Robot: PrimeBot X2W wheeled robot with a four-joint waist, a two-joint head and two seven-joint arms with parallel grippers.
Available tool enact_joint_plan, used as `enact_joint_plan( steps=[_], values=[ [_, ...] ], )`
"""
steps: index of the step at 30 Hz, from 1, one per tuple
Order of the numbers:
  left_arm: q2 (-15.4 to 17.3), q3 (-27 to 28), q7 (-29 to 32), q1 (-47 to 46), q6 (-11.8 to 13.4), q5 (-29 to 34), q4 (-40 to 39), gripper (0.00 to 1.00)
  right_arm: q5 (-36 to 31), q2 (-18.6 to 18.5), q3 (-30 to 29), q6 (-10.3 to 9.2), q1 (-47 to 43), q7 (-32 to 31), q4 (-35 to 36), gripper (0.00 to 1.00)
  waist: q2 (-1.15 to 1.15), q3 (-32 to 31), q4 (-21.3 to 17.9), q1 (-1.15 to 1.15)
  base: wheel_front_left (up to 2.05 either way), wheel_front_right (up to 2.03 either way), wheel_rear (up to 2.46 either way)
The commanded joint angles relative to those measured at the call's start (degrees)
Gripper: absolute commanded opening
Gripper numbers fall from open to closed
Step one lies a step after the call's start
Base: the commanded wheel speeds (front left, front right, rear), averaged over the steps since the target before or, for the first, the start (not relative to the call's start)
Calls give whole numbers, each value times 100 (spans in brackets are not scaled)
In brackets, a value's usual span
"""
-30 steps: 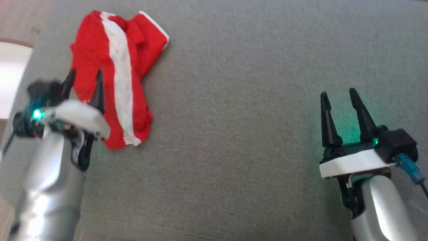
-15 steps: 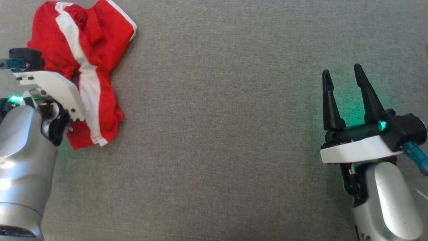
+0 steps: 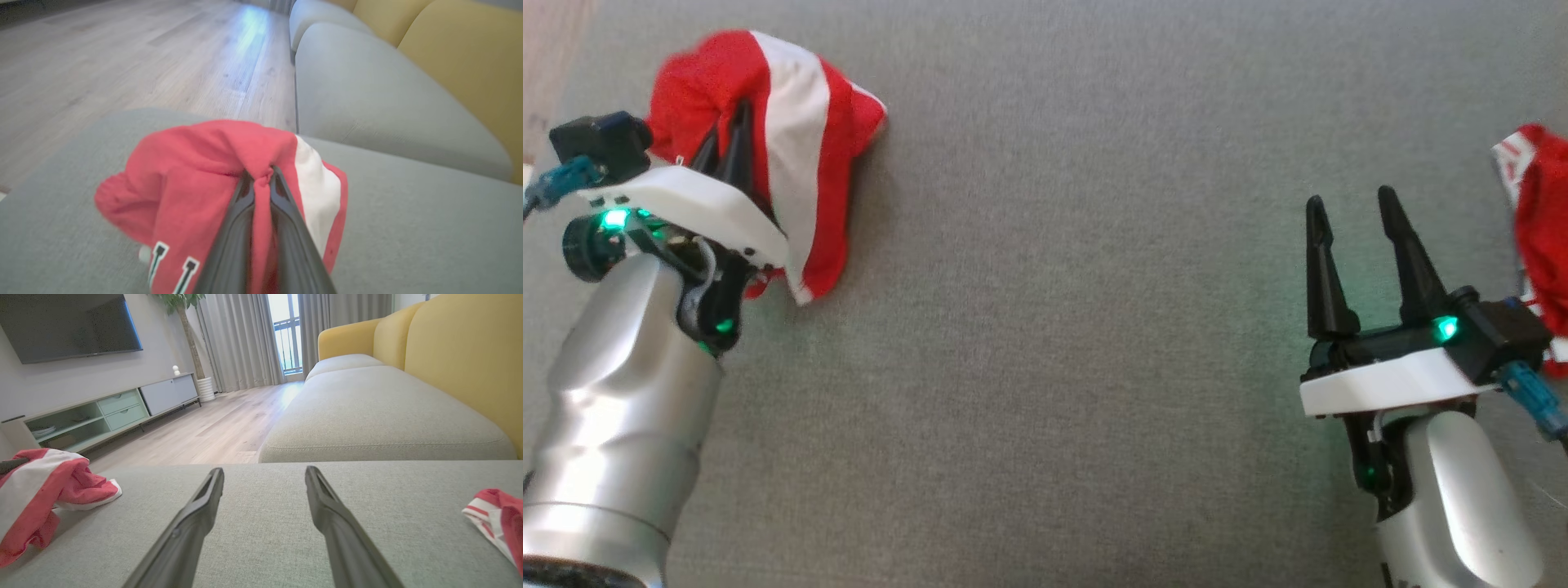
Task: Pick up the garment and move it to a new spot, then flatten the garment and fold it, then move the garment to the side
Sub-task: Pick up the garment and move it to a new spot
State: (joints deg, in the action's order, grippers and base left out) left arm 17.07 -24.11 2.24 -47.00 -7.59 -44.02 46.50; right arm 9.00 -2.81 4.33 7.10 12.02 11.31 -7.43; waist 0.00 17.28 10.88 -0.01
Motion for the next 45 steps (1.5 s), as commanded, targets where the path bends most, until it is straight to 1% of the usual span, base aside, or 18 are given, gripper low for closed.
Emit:
enact_joint_plan(
  steps=[1, 5, 8, 12, 15, 18, 22, 25, 28, 29, 30, 31, 34, 37, 40, 45],
  values=[
    [242, 150, -179, -75, 10, -50, -249, 0, 62, -7, 176, 39, 5, 74, 132, 100, 0, -239, -97, 1, 0, 0, 0],
    [74, 70, -580, 43, 10, -167, -700, 0, 239, -7, 230, 39, -7, 181, -42, 100, 0, -501, -291, 1, 0, 0, 0],
    [-103, 10, -741, 133, 13, -189, -1051, 0, 362, -7, 259, 39, -28, 246, -148, 100, 0, -628, -477, 1, 0, 0, 0],
    [-438, -80, -886, 233, 127, -201, -1582, 0, 470, -7, 291, 39, -34, 307, -250, 100, 0, -704, -759, 1, 0, 0, 0],
    [-718, -202, -856, 274, 210, -228, -1962, 0, 513, -7, 322, 39, -12, 333, -292, 100, 0, -704, -980, 1, 0, 0, 0],
    [-957, -268, -879, 197, 338, -227, -2283, 0, 541, -7, 351, 39, 42, 349, -312, 100, 0, -650, -1207, 1, 0, 0, 0],
    [-1225, -330, -1111, 91, 586, -208, -2580, 0, 597, -7, 385, 39, 90, 361, -344, 100, 0, -569, -1477, 1, 0, 0, 0],
    [-1340, -440, -1383, 113, 748, -168, -2722, 0, 649, -7, 443, 39, 110, 365, -340, 100, 0, -507, -1640, 1, 0, 0, 0],
    [-1394, -572, -1561, 255, 875, -209, -2760, 0, 678, -7, 434, 39, 114, 367, -286, 100, 0, -443, -1713, 1, 0, 0, 0],
    [-1403, -656, -1591, 330, 919, -218, -2728, 7, 686, -7, 413, 39, 108, 367, -273, 100, 0, -427, -1718, 1, 0, 0, 0],
    [-1408, -758, -1615, 403, 967, -200, -2675, 80, 689, -7, 393, 39, 101, 367, -264, 100, 0, -413, -1718, 1, 0, 0, 0],
    [-1412, -845, -1637, 479, 1006, -186, -2616, 100, 688, -7, 379, 39, 94, 367, -258, 100, 0, -400, -1712, 1, 0, 0, 0],
    [-1416, -1068, -1687, 689, 1070, -83, -2411, 100, 670, -7, 365, 39, 63, 368, -265, 100, 0, -378, -1633, 1, 0, 0, 0],
    [-1417, -1033, -1714, 912, 1087, -10, -2227, 100, 650, -7, 376, 39, 36, 368, -281, 100, 0, -407, -1503, 1, 0, 0, 0],
    [-1371, -793, -1720, 1110, 1027, 157, -2212, 100, 619, -7, 367, 39, 8, 368, -302, 100, 0, -474, -1331, 1, 0, 0, 0],
    [-999, -237, -1722, 1492, 897, 801, -2508, 100, 546, -7, 355, 39, -46, 368, -381, 100, 0, -647, -1057, 1, 0, 0, 0]
  ],
)
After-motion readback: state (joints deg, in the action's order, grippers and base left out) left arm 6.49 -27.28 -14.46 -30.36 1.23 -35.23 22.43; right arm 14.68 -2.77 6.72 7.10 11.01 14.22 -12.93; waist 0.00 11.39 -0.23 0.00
